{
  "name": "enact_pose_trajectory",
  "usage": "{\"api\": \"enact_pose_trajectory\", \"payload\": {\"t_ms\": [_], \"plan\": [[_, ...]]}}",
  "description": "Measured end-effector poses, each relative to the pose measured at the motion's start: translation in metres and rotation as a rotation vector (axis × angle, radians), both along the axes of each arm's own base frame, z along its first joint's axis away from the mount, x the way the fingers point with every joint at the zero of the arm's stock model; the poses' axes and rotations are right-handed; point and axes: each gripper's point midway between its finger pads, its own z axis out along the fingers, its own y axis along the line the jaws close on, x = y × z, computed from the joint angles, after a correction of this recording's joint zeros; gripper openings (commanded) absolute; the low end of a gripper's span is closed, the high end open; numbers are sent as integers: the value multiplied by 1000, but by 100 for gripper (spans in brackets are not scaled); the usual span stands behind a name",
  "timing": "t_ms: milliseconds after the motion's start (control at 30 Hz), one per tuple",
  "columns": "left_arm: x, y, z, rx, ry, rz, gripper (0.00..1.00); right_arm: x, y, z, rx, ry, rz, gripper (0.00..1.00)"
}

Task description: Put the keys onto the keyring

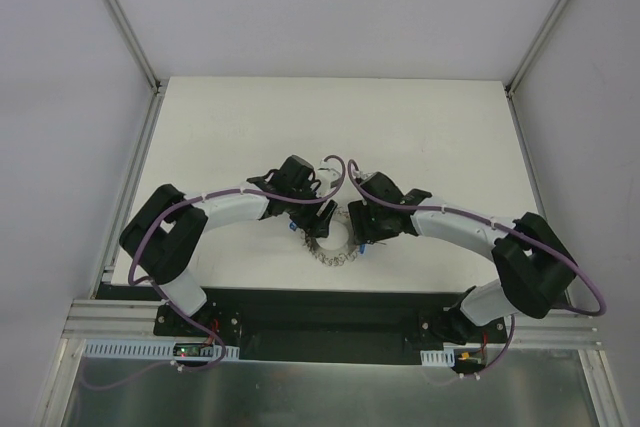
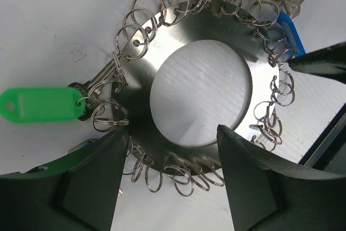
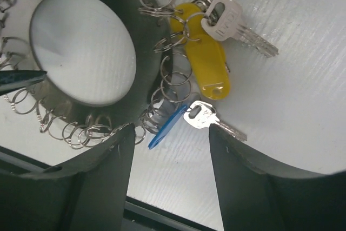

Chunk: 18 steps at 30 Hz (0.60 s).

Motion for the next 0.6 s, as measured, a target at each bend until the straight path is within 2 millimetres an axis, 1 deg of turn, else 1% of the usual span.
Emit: {"api": "enact_pose_trajectory", "payload": {"t_ms": [200,333,500,600], "plan": [[-2,3,0,6,-1,3,66,6,-12,-8,-62,-25,-28,53],[-3,4,-1,8,-1,4,66,4,-31,-20,-111,-14,-60,50],[-5,6,0,9,-2,4,67,15,-51,-22,-130,-15,-137,49],[-8,9,0,14,2,5,67,15,-59,-18,-130,-21,-150,50]]}}
